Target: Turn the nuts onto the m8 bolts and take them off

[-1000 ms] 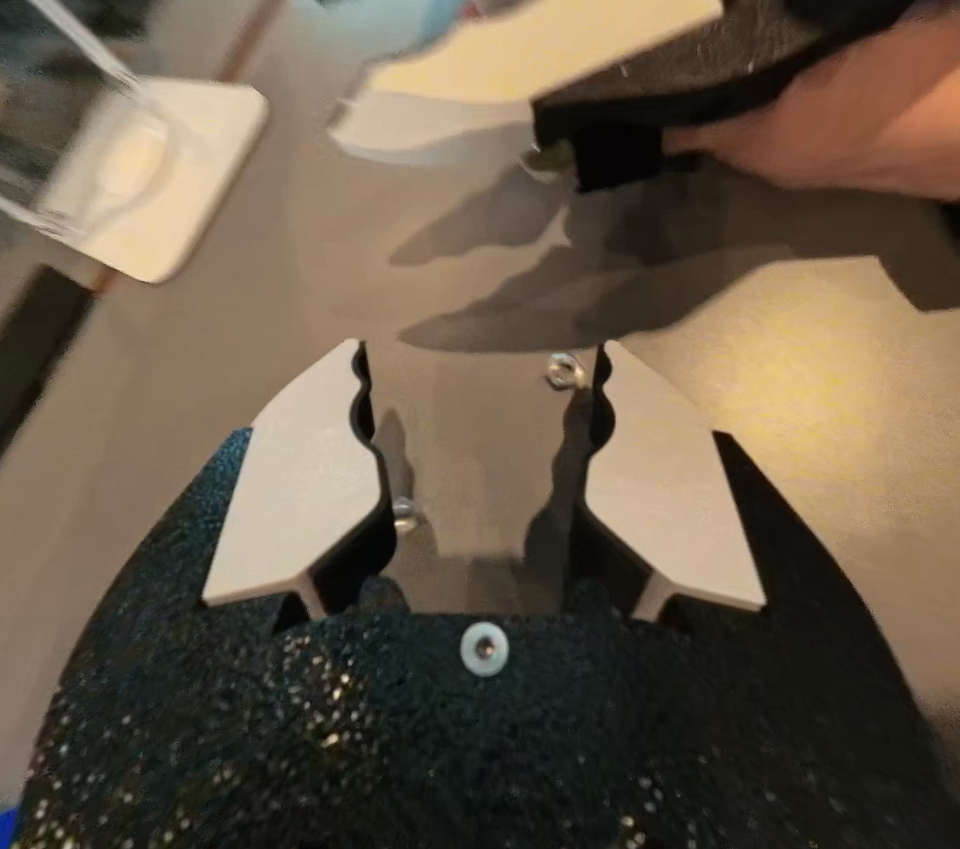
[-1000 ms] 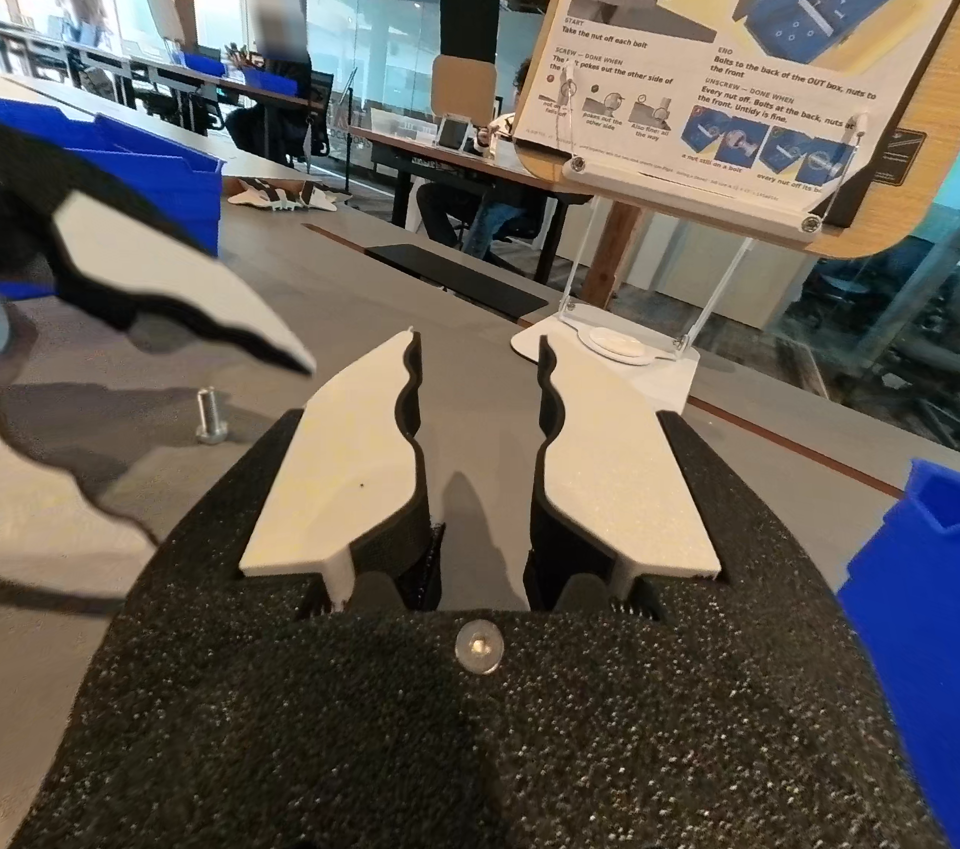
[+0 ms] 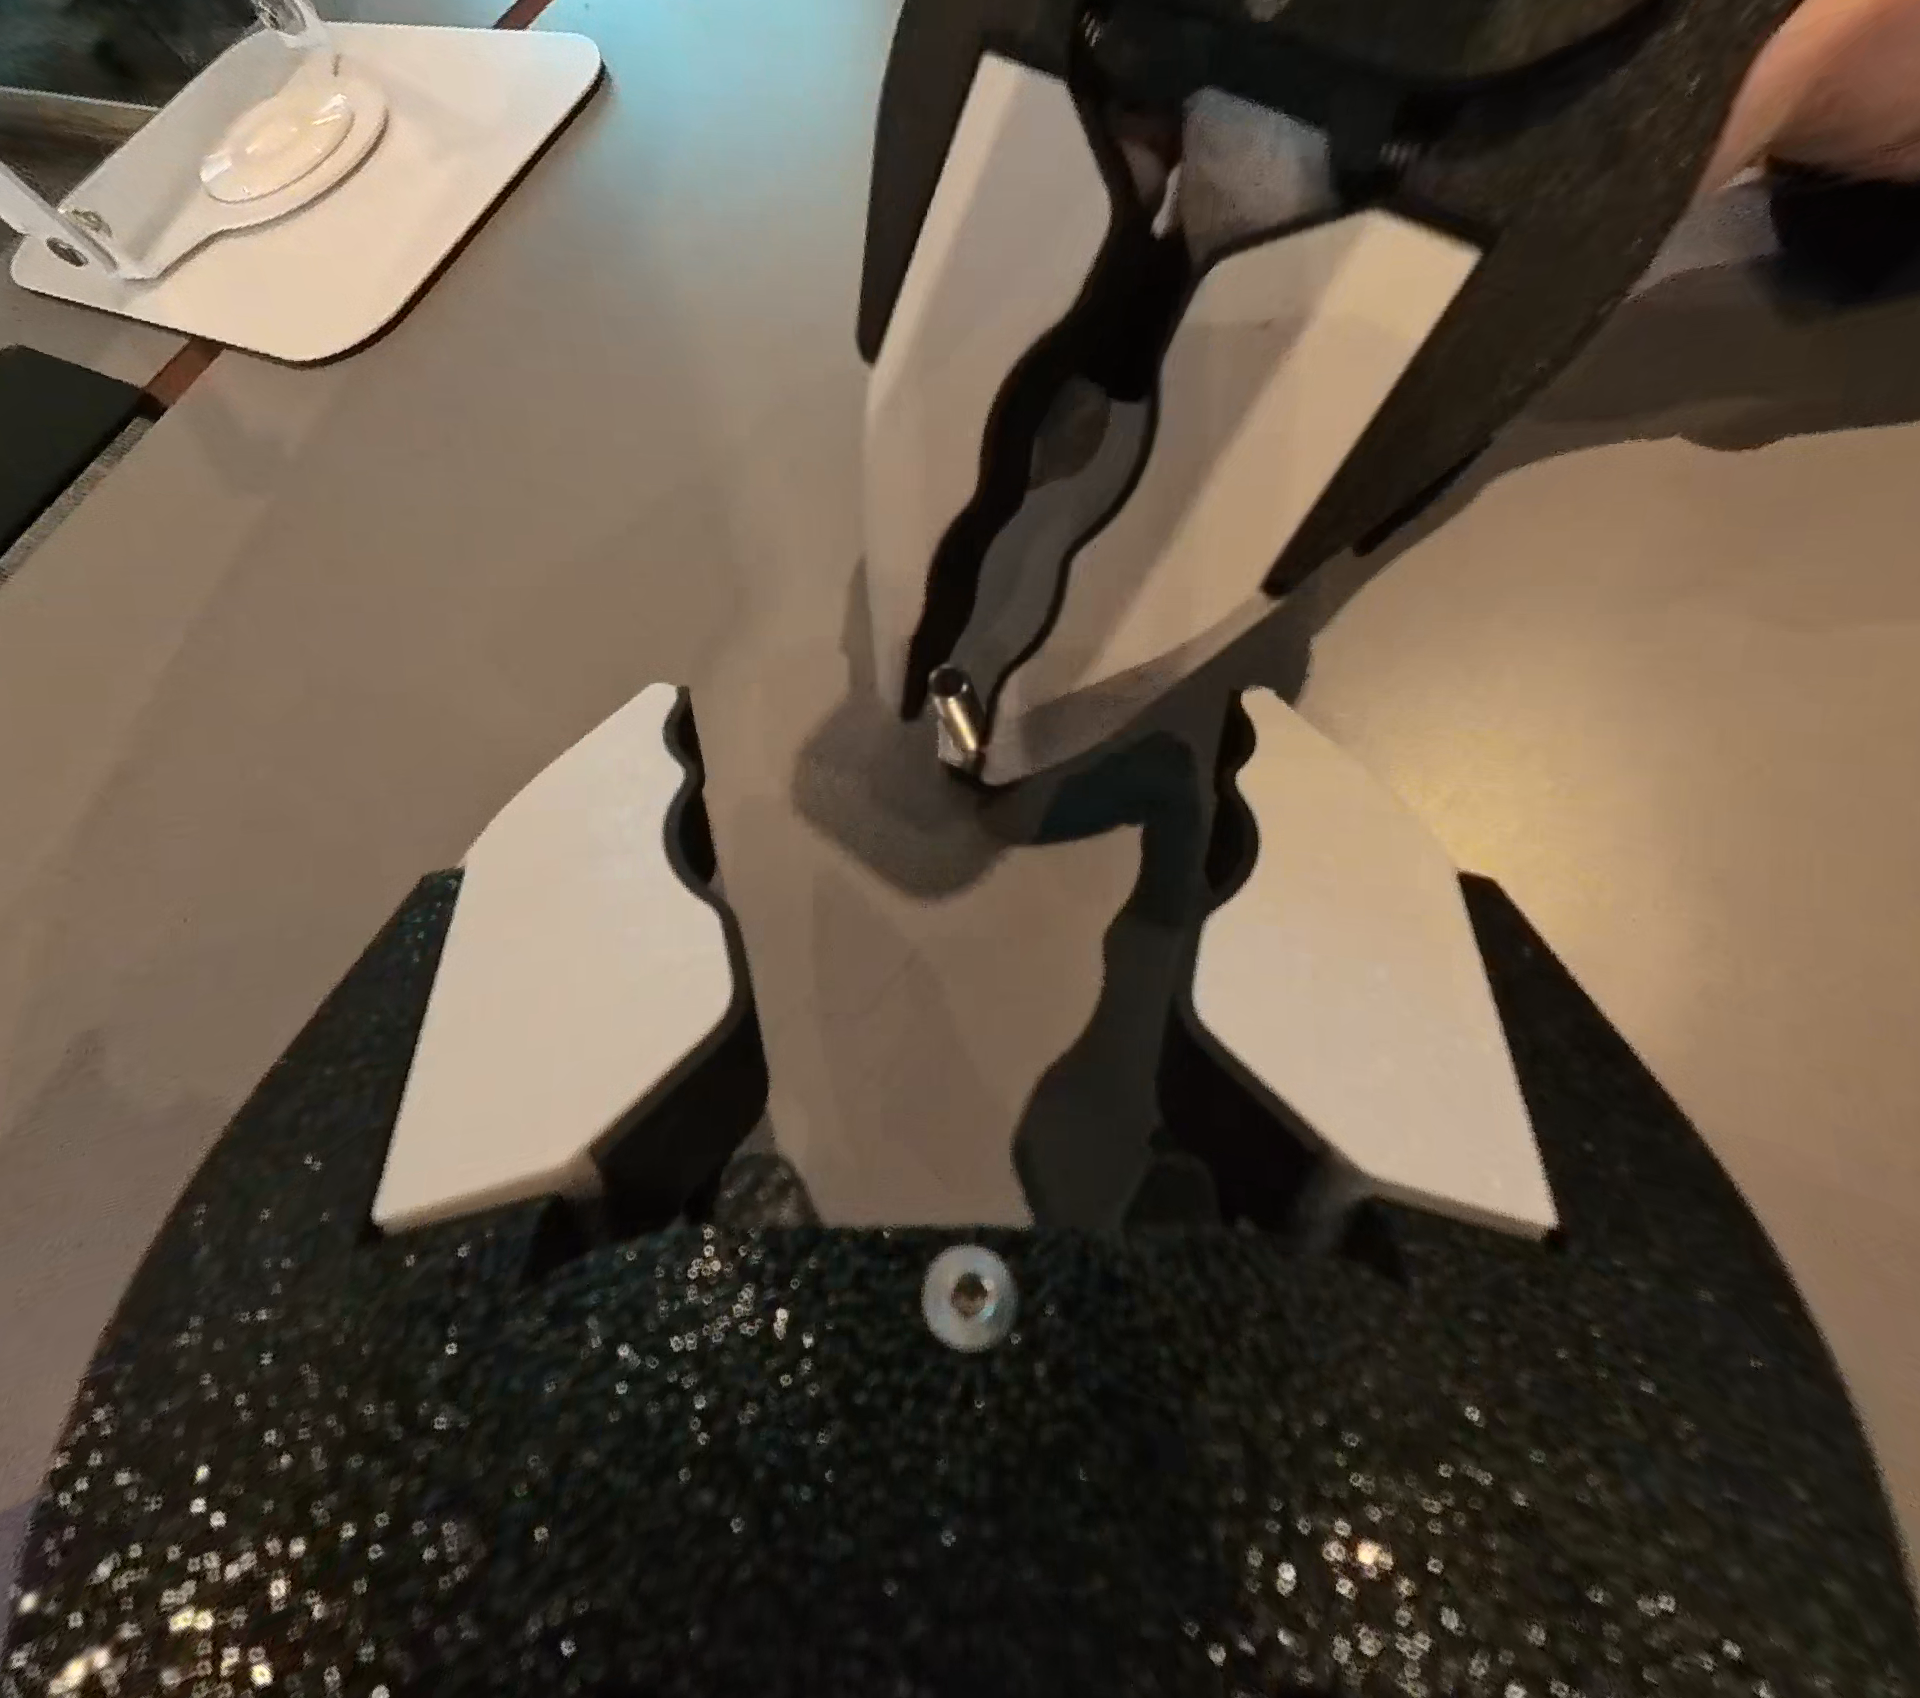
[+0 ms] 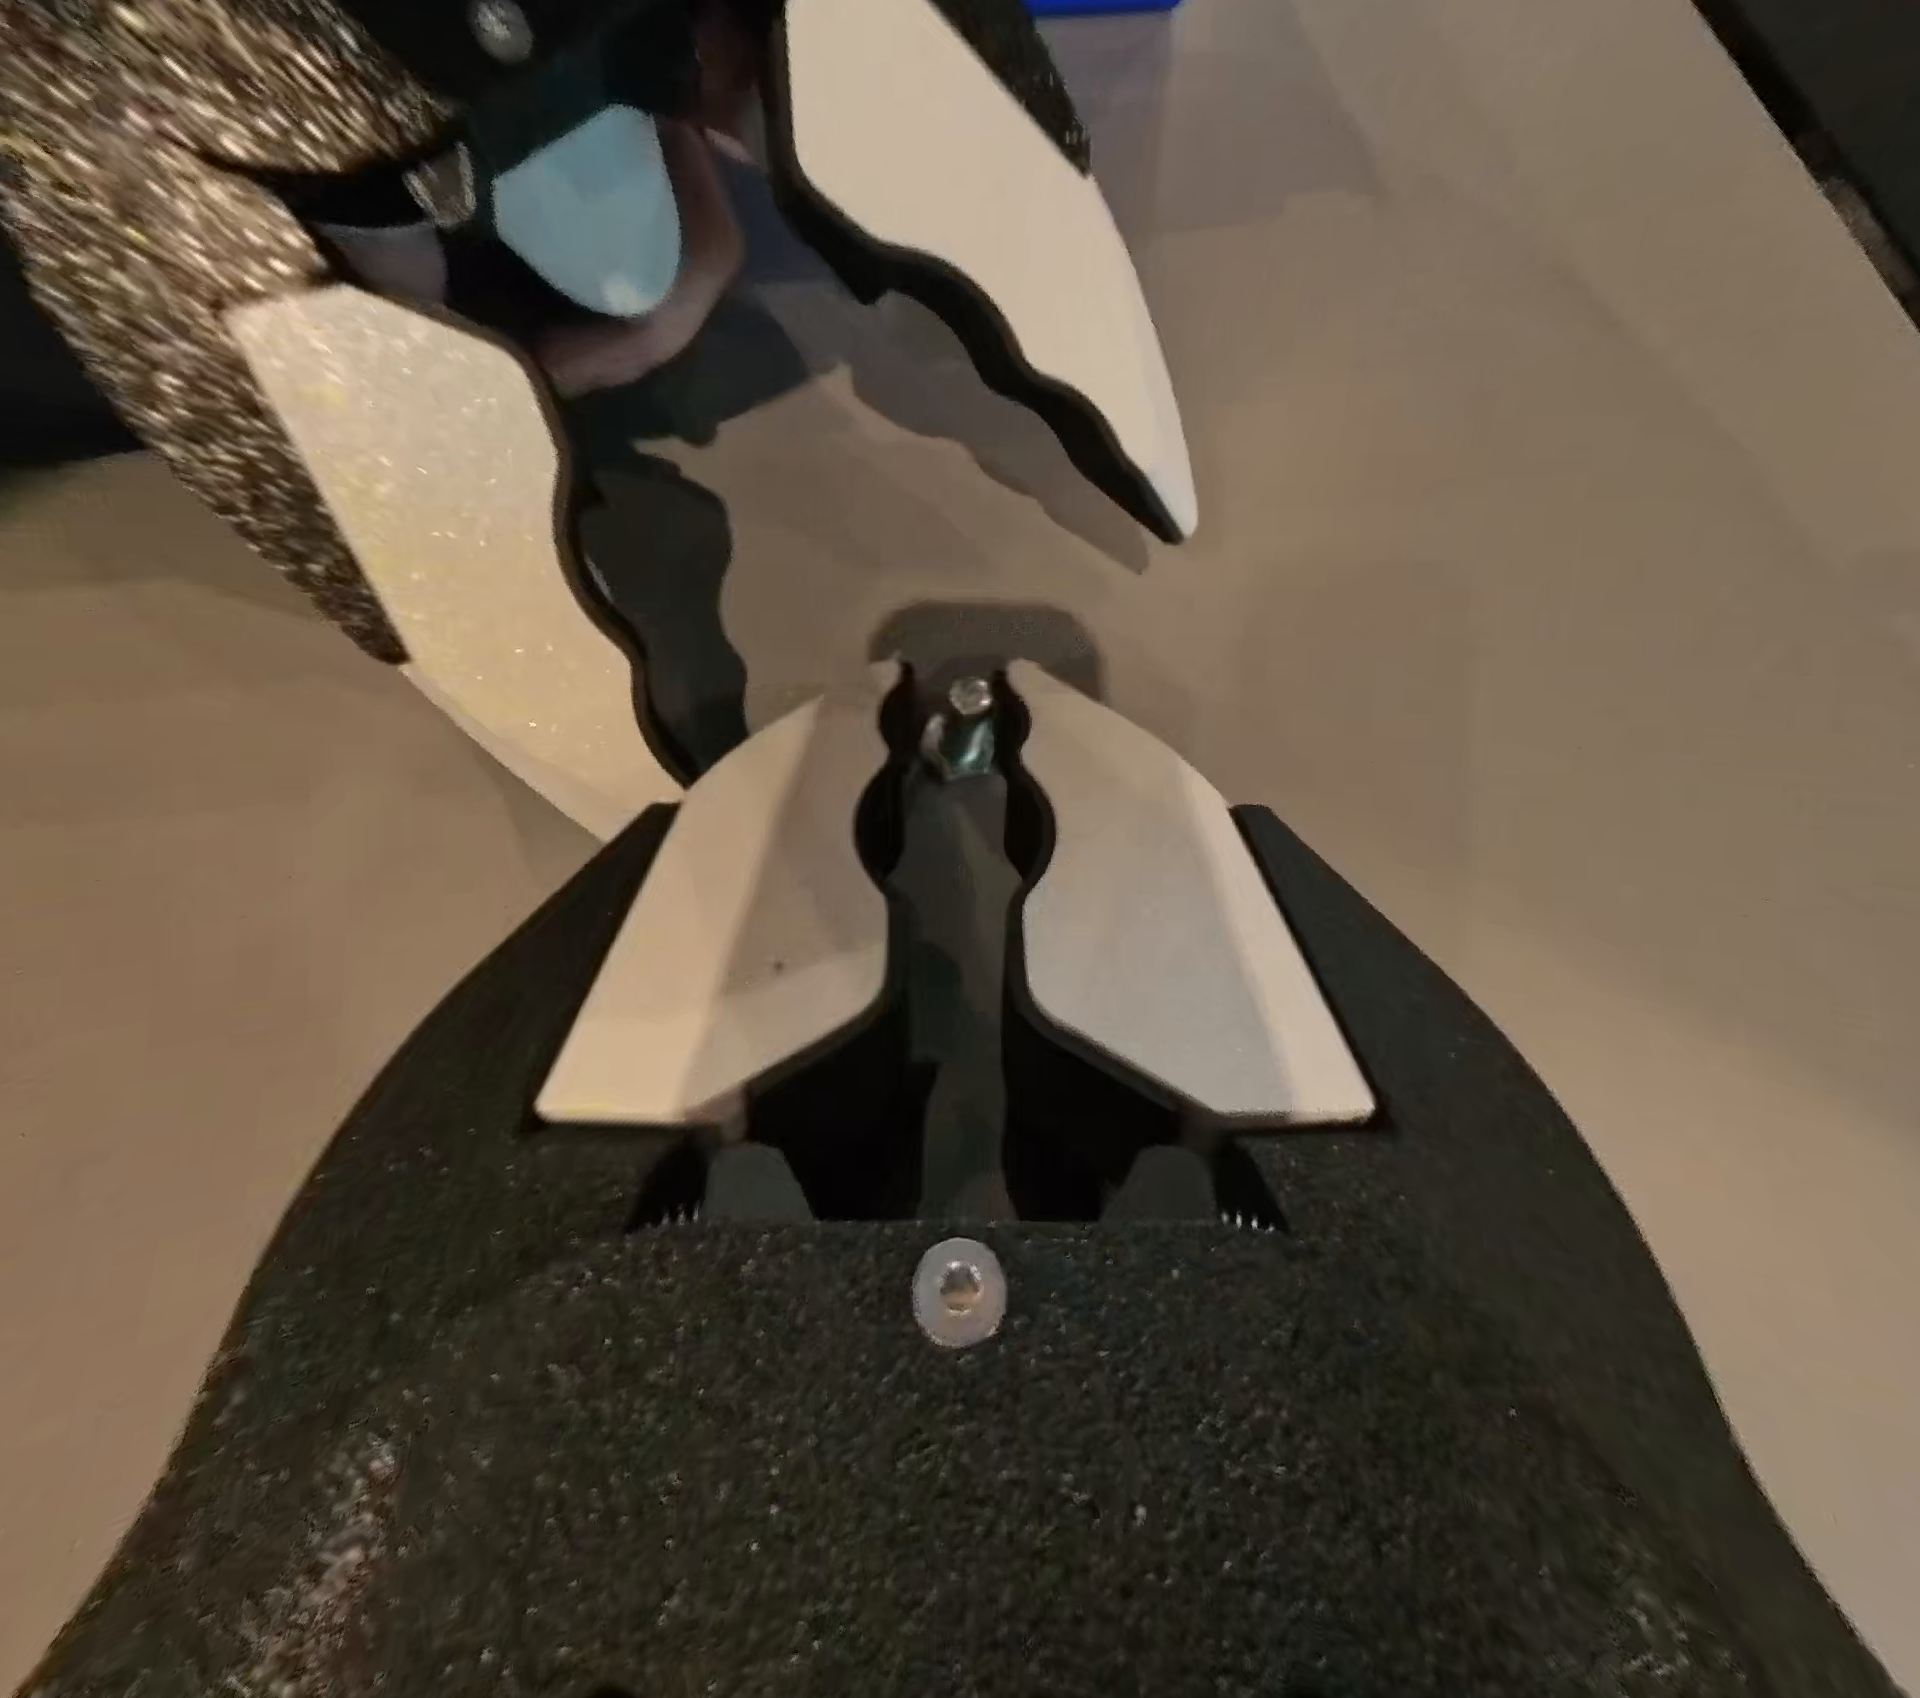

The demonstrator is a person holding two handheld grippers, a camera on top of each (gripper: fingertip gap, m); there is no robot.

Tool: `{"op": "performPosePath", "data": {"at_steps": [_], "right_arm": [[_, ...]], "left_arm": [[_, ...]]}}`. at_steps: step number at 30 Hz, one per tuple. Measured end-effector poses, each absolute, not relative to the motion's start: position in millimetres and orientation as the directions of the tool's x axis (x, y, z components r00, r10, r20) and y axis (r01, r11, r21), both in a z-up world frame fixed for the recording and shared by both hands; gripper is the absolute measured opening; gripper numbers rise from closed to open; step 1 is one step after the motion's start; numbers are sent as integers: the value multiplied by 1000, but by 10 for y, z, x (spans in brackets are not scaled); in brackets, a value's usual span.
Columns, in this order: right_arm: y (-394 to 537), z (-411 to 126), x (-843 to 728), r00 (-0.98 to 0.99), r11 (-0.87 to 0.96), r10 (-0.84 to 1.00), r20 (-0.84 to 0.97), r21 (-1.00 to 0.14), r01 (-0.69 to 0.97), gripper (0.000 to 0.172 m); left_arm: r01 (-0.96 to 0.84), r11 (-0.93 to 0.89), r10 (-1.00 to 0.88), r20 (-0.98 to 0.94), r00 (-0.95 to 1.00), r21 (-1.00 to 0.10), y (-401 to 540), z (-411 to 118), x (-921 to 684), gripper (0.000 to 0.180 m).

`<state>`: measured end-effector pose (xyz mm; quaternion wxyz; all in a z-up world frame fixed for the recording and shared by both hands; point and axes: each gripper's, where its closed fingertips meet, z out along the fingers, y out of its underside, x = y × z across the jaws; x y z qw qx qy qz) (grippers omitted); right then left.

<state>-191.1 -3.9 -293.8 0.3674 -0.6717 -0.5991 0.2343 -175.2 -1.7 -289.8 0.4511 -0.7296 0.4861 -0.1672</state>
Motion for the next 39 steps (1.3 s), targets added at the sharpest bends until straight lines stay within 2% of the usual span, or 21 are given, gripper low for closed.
{"op": "performPosePath", "data": {"at_steps": [1,4,9,13,22,35,39], "right_arm": [[-26,-2971,-1898,171,-3,975,144,-757,653,8],[-81,-2857,-1868,138,67,971,193,-780,622,8],[-490,-2360,-1726,-13,264,961,275,-910,319,7],[-633,-2294,-1581,-55,276,961,271,-931,238,7],[-706,-2366,-1568,-100,271,962,254,-934,233,7],[-832,-2318,-1555,-179,226,965,193,-955,190,7],[-861,-2323,-1556,-198,223,963,185,-956,192,7]], "left_arm": [[-558,-118,-860,-196,471,-821,-18,-2896,-1751,93],[-551,-103,-864,-200,462,-828,-31,-2875,-1742,89],[-490,15,-921,-203,334,-872,-242,-2746,-1590,78],[-455,80,-953,-202,227,-887,-427,-2698,-1467,66],[-331,95,-989,-128,79,-939,-703,-2544,-1355,36],[-367,114,-993,-122,-2,-923,-824,-2612,-1336,16],[-366,110,-994,-107,-29,-924,-866,-2614,-1337,16]]}}
